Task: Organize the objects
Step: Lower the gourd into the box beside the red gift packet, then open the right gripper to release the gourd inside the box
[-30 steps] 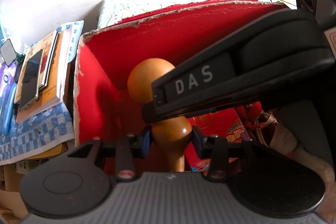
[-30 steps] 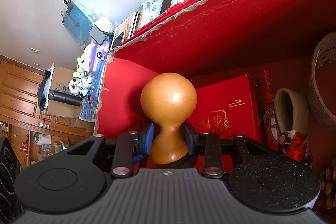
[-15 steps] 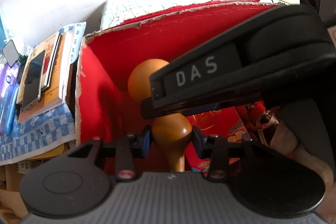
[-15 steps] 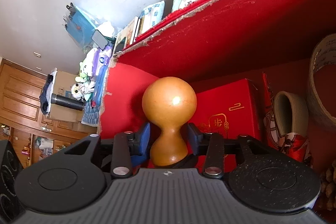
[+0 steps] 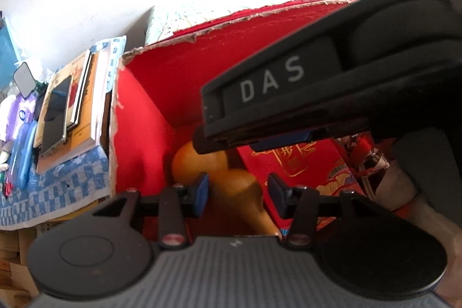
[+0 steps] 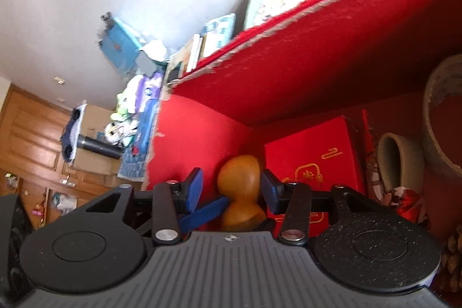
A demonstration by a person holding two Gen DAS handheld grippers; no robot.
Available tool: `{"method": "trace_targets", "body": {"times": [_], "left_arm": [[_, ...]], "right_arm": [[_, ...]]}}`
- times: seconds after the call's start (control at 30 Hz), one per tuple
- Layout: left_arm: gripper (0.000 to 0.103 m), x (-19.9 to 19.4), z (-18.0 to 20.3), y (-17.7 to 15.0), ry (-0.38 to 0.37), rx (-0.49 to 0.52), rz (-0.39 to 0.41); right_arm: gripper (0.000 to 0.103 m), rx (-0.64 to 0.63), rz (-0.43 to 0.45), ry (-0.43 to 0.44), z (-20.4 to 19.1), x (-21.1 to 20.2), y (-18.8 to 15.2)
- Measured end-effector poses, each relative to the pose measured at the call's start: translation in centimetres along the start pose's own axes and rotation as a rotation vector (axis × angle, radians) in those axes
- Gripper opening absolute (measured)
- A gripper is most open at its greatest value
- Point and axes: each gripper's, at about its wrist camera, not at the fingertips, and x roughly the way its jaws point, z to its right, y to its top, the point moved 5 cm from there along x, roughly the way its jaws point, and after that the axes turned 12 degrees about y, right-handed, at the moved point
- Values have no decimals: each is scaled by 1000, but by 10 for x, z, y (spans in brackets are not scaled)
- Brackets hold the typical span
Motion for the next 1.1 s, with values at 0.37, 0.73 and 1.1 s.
{"method": "trace_targets", "body": {"times": [0.37,0.73,1.1], "left_arm": [[54,2,-3,0,28,2,-2],[54,3,-5,-1,47,2,10],[54,3,-3,2,62,-6,19]], "right_arm": [[48,-10,24,-20,-2,-1,-1],[48,-18,31,-31,-2,-2,-4],[48,-19,13,-28,-1,0,-3]]}}
